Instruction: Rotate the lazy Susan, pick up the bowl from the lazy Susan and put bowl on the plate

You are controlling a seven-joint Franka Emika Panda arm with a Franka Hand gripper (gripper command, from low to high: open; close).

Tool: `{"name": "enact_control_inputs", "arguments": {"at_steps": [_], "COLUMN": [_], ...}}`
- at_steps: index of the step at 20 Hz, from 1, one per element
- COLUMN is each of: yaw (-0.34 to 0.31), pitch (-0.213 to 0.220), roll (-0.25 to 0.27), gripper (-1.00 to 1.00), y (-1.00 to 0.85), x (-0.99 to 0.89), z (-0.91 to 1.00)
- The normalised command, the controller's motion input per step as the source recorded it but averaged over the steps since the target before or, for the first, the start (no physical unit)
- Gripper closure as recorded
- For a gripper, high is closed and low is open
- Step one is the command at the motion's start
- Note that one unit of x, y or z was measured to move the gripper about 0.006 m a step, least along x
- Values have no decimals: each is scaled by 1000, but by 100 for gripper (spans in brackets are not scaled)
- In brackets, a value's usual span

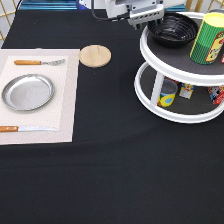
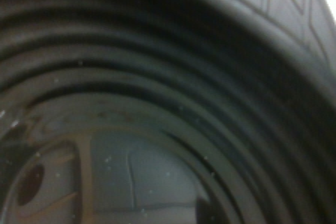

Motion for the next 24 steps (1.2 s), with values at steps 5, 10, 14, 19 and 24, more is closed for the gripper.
{"name": "enact_control_inputs", "arguments": {"at_steps": [5, 10, 14, 19, 24], "yaw": [0, -11, -45, -81, -104], "pitch": [-15, 0, 3, 8, -1], "roll": [-9, 20, 48, 63, 0], "gripper": [100, 100, 100, 100, 100], "y": [2, -141, -344, -607, -661], "x": [-80, -3, 59, 198, 357], "z": [110, 495, 879, 855, 355]}}
